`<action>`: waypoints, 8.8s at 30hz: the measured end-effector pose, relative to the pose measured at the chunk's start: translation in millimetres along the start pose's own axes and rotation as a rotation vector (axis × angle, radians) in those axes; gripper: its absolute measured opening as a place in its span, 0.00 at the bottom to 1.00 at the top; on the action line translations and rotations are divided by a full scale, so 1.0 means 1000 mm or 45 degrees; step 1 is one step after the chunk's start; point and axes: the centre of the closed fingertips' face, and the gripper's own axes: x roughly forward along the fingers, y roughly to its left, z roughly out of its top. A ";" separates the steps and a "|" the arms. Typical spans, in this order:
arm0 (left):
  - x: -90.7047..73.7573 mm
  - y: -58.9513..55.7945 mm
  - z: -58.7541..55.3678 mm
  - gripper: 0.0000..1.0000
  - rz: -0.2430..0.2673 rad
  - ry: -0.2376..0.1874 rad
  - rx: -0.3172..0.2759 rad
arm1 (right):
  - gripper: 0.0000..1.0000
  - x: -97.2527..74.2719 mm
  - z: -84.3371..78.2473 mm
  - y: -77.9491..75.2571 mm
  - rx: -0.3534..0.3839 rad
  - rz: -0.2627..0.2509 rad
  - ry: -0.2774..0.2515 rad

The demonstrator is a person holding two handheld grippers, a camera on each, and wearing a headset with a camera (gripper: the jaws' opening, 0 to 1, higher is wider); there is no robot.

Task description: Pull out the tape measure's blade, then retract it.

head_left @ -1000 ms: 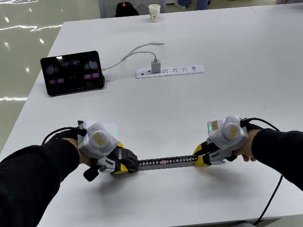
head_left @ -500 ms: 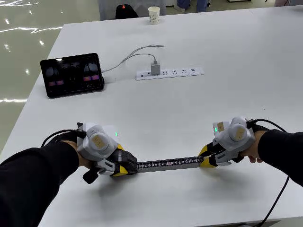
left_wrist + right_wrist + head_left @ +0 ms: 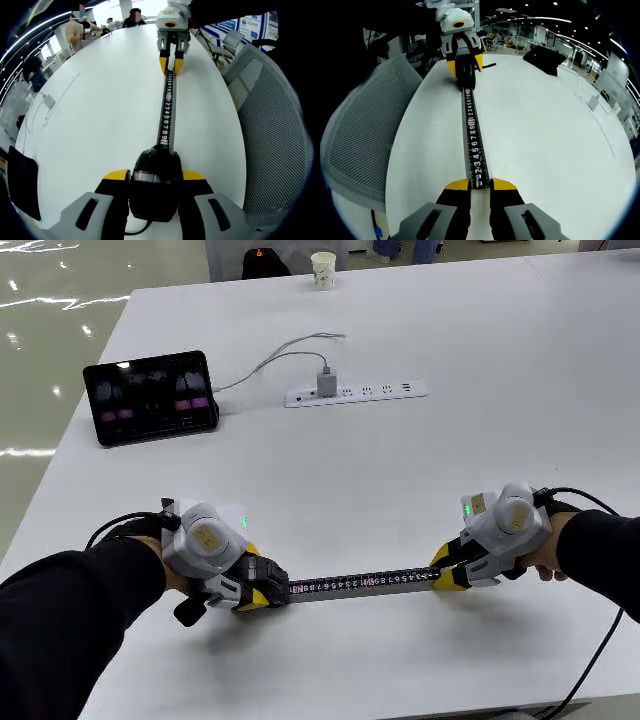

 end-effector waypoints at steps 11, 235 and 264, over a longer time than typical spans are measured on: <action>-0.001 -0.001 0.000 0.32 0.000 0.002 0.000 | 0.10 -0.007 -0.006 0.001 0.008 -0.006 0.000; -0.082 -0.021 -0.011 0.99 0.559 -0.445 -0.791 | 0.99 -0.092 -0.031 0.016 0.366 -0.437 -0.127; -0.042 -0.019 0.018 0.99 0.643 -0.446 -0.884 | 0.99 -0.057 -0.009 0.003 0.114 -0.168 0.061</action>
